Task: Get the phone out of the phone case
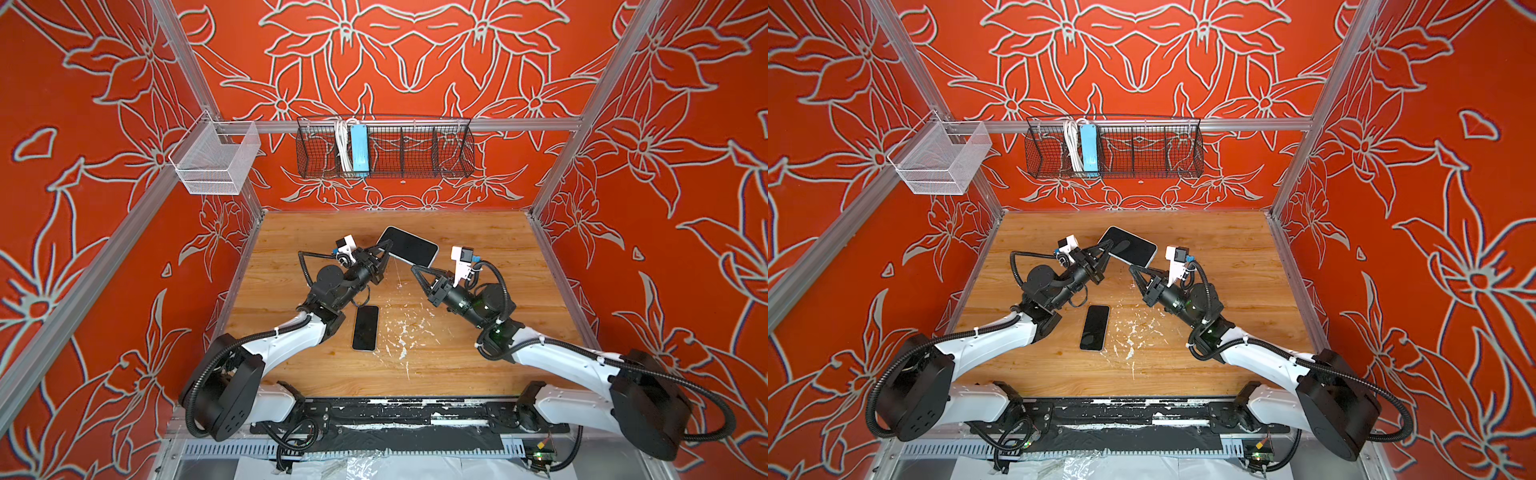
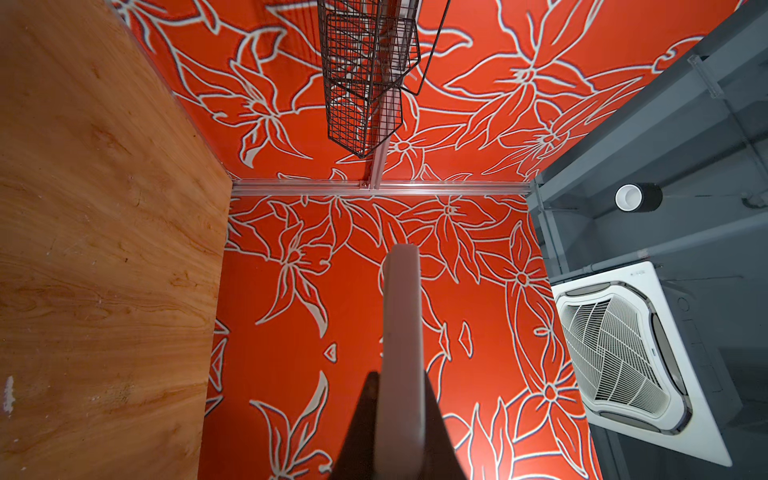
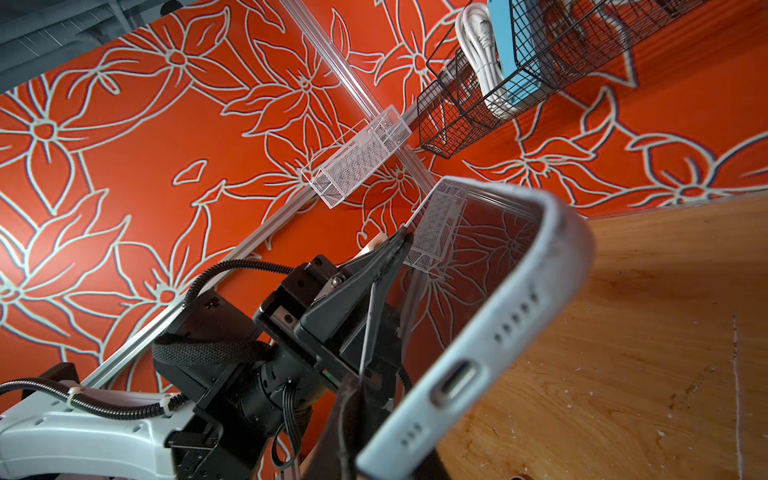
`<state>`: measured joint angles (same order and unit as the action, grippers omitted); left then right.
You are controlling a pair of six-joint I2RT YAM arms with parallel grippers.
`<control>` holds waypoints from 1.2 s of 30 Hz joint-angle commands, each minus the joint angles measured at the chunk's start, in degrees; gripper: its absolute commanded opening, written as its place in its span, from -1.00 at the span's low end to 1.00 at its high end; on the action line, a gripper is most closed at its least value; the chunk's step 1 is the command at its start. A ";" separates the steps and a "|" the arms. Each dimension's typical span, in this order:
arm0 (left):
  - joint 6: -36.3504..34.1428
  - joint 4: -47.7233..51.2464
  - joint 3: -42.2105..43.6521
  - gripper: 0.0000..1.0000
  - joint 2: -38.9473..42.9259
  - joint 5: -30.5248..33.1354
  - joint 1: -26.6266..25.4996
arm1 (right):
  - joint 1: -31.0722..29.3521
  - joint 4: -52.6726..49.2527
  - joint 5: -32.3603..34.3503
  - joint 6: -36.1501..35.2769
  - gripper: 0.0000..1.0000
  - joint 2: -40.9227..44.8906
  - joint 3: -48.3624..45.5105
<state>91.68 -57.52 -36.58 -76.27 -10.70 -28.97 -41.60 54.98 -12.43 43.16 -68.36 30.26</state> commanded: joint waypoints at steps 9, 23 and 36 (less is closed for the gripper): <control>6.20 -9.97 -3.98 -1.00 3.32 0.77 -0.87 | 0.23 -6.74 6.65 -6.23 -0.85 -1.64 -2.56; 6.92 -12.09 -5.13 -1.00 2.27 0.69 -1.26 | 0.26 -5.41 8.91 -6.42 -0.83 -4.59 -4.16; 6.46 -12.71 -5.87 -1.00 2.43 0.26 -1.53 | 0.26 -5.70 10.27 -6.66 -0.80 -5.51 -4.75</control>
<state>93.86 -55.24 -37.26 -76.36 -9.06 -29.76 -42.13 59.59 -7.92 38.11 -71.37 28.84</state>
